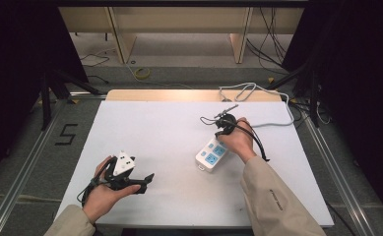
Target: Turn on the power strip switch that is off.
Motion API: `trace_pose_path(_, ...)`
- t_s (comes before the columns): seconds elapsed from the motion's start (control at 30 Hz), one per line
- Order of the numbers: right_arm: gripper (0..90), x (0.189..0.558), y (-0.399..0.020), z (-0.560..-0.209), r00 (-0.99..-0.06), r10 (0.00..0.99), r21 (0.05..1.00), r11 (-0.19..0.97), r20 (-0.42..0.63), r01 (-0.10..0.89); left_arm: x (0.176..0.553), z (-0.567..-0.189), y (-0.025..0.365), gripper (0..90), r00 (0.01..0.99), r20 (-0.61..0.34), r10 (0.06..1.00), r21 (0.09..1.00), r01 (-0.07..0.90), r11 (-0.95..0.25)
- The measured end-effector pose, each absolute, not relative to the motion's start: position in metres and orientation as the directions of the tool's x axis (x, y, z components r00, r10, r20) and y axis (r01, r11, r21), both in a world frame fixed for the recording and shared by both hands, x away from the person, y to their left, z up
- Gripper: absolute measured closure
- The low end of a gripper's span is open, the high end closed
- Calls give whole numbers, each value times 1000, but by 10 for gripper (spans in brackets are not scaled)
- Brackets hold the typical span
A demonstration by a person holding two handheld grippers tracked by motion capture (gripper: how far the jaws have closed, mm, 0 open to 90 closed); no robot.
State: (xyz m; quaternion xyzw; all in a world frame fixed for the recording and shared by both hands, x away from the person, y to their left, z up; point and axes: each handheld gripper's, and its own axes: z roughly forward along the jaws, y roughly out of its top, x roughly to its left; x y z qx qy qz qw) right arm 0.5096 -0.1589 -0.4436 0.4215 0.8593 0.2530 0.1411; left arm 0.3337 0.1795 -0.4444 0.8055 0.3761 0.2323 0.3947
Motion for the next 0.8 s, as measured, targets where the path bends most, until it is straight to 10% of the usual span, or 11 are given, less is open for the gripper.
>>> trace_pose_path(0.8,861,497,-180,-436,-583,812,625,448,14,639,334,-445,179,144,610,79,788,806,425,-411)
